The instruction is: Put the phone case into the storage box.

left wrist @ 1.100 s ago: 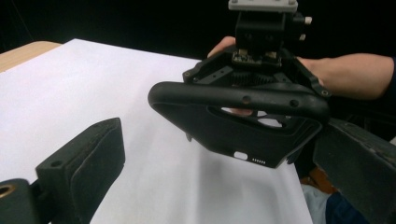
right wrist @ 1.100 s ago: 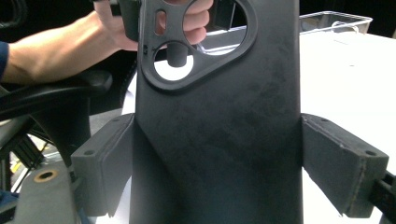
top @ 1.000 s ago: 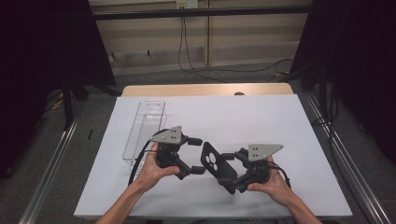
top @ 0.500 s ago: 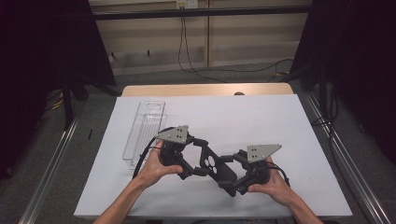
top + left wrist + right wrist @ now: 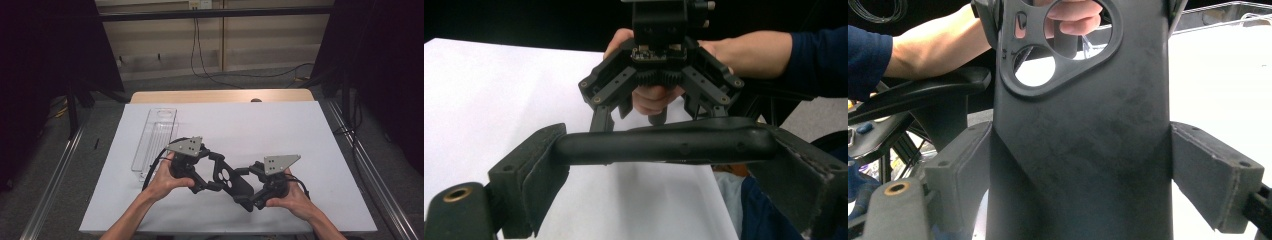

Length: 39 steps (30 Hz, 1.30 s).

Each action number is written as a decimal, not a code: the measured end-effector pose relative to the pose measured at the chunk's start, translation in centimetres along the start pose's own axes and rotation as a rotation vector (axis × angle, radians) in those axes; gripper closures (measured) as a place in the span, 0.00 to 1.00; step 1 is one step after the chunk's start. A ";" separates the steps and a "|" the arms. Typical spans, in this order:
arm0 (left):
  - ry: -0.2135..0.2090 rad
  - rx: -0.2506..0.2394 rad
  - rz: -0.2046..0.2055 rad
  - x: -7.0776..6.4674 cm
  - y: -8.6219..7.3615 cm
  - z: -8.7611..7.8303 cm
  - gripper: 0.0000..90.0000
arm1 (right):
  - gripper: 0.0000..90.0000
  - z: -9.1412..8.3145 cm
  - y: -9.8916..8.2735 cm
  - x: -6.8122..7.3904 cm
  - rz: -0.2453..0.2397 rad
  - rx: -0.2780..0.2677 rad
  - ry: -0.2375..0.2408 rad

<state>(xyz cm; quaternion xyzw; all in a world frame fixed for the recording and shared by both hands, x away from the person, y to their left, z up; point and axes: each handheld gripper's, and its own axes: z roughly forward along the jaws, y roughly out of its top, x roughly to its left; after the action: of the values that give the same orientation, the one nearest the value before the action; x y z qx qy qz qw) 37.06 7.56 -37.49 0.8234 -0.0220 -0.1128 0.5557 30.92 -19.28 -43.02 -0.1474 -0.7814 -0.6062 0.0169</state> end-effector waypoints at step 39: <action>0.011 -0.018 -0.054 -0.1 0.1 0.3 0.16 | 0.16 0.1 0.0 0.0 -0.019 0.005 -0.015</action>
<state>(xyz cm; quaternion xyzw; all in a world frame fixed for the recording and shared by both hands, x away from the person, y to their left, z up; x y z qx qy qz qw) 36.93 7.24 -37.46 0.8193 0.0044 -0.1232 0.5600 30.96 -19.17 -43.06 -0.1445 -0.7844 -0.6031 0.0054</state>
